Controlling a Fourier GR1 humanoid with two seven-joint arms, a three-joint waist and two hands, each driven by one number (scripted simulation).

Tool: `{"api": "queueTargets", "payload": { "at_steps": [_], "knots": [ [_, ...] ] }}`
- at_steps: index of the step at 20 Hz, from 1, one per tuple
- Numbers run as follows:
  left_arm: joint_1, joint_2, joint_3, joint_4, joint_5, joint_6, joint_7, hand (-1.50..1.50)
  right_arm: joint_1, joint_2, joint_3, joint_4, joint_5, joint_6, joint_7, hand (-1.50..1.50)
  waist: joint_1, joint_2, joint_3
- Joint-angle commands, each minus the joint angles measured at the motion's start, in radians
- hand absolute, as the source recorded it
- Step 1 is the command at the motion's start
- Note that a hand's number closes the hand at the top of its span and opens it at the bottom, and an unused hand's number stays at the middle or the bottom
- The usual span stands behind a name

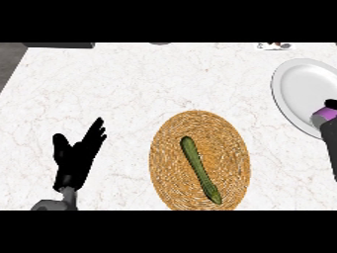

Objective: Pick the can from the placemat and place it in the plate

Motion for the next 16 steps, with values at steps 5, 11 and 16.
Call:
{"api": "queueTargets", "payload": {
  "at_steps": [5, 11, 16],
  "knots": [
    [0.03, 0.011, 0.009, -0.035, 0.018, -0.016, 0.013, 0.0, -0.008, 0.01, 0.007, -0.033, -0.26, -0.206, -0.325, -1.5, 0.01, -0.003, 0.003],
    [0.028, 0.012, 0.021, -0.026, 0.019, -0.01, 0.021, 0.0, 0.038, 0.072, 0.064, -0.192, -0.521, -0.264, -0.486, -1.5, -0.022, -0.013, -0.001],
    [0.083, 0.003, 0.008, -0.015, 0.001, -0.014, -0.026, 0.0, 0.181, 0.193, 0.219, -0.46, -0.813, -0.173, -0.595, -1.5, -0.041, -0.021, -0.002]
  ]
}}
